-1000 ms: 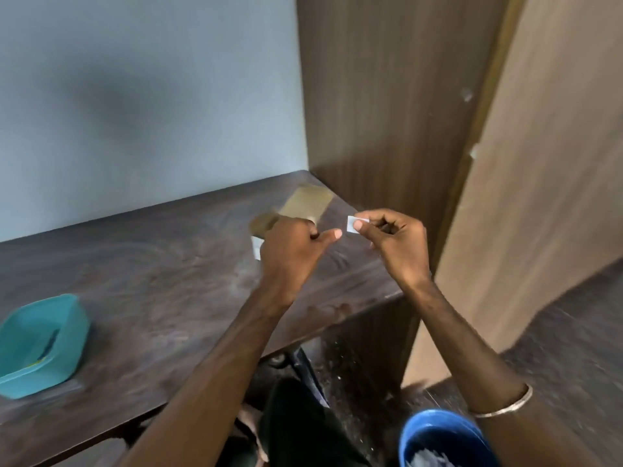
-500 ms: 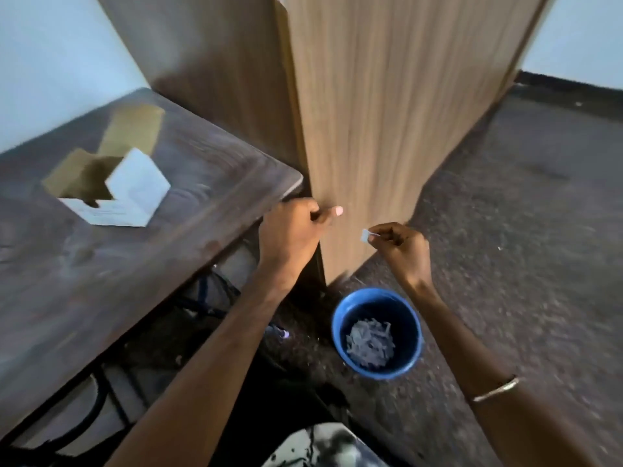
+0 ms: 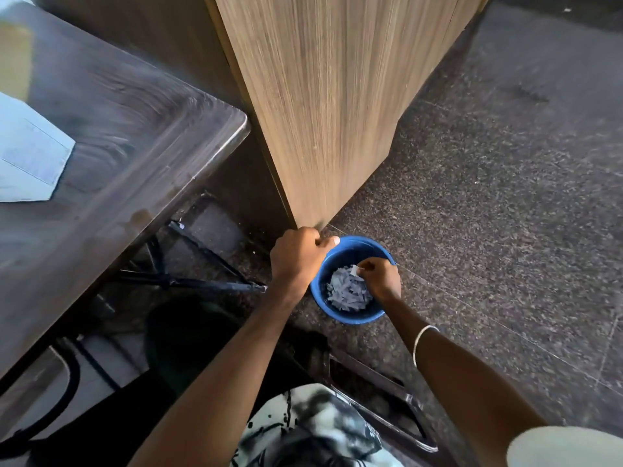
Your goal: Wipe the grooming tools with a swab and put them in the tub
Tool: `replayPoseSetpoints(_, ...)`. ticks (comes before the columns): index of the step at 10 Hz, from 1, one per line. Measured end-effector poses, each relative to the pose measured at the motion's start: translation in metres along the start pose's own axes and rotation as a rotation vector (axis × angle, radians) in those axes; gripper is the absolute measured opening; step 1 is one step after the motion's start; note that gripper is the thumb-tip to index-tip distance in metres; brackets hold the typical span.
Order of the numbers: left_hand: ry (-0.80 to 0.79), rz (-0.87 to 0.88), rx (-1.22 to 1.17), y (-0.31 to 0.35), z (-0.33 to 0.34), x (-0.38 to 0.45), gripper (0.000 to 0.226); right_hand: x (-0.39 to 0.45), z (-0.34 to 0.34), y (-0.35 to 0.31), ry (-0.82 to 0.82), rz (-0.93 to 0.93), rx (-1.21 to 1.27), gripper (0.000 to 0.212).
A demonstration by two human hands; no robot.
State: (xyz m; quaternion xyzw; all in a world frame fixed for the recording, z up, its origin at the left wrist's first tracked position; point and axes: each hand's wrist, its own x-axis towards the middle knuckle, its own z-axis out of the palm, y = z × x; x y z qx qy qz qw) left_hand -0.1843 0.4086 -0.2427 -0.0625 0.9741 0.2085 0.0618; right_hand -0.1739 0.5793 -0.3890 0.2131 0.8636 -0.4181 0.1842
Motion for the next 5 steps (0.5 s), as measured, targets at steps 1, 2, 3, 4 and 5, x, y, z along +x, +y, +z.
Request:
replayPoseSetpoints(1,-0.023,-0.017,0.011,-0.004,0.007,0.001,0.05,0.006,0.011,0.011,-0.018,0.048,-0.032,0.007)
replayPoseSetpoints(2,-0.016,-0.014,0.026,-0.005,0.007,0.001,0.044,0.011,0.018,0.016,-0.026,0.068,-0.048,0.009)
replayPoseSetpoints(3,-0.006,-0.007,0.054,-0.004,0.0,0.0,0.043,0.015,0.019,0.021,-0.059,0.098,-0.082,0.03)
replayPoseSetpoints(4,-0.011,-0.024,0.058,-0.008,-0.003,0.0,0.043,0.017,0.016,0.026,-0.035,0.138,-0.068,0.035)
replayPoseSetpoints(5,-0.025,-0.06,0.045,-0.009,-0.009,-0.001,0.044,0.015,0.009,0.013,0.01,0.136,-0.04,0.03)
